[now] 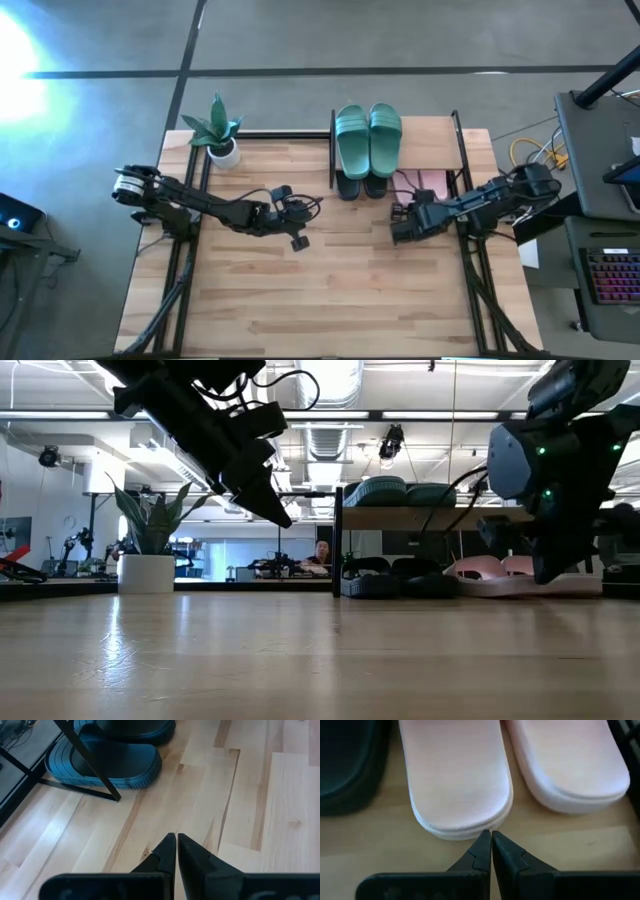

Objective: Pick and place slides into the shelf
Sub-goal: Adjust the slides under the shelf, then return to Home Position

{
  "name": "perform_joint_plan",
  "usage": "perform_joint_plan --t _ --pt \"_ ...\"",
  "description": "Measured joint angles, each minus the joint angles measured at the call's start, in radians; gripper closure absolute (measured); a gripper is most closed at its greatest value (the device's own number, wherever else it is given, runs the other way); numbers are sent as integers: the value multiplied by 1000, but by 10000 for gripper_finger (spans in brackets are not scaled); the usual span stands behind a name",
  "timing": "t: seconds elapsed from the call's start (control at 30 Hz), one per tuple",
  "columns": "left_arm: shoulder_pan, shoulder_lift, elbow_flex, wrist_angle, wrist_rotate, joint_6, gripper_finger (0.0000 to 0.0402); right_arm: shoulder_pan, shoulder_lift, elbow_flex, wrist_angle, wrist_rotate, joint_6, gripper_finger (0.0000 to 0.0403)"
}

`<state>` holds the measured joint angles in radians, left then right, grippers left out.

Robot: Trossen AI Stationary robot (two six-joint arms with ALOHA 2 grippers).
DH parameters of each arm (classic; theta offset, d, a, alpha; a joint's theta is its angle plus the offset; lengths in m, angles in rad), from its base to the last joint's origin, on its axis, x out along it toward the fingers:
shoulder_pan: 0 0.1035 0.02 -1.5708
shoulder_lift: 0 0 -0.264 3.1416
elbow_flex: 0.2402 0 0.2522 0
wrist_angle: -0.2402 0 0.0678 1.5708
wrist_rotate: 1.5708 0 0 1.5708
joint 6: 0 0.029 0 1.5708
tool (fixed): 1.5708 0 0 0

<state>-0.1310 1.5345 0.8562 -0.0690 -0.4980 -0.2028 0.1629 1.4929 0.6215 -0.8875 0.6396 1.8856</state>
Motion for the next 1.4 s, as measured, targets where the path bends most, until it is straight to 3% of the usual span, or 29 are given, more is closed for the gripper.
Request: perform_joint_plan --t 0.23,0.47,0.77,0.93,1.1,1.27,1.4 --pt "0 0 -6 2 0 0 398 -81 0 -13 50 95 -80 394" --pt "0 0 -14 2 0 0 398 -136 -7 -13 229 32 -247 394" --pt "0 0 -14 9 0 0 398 -81 -19 21 246 -3 -270 394" --pt "0 0 -10 9 22 -26 398 22 -68 77 245 -31 -317 394" --pt "12 0 28 29 129 -184 398 138 -213 164 311 -78 -460 394" --pt "78 -41 132 269 349 -150 398 154 -484 254 500 -273 -939 394" --pt "165 -121 247 349 474 -148 398 149 -690 351 431 -148 -1101 394"
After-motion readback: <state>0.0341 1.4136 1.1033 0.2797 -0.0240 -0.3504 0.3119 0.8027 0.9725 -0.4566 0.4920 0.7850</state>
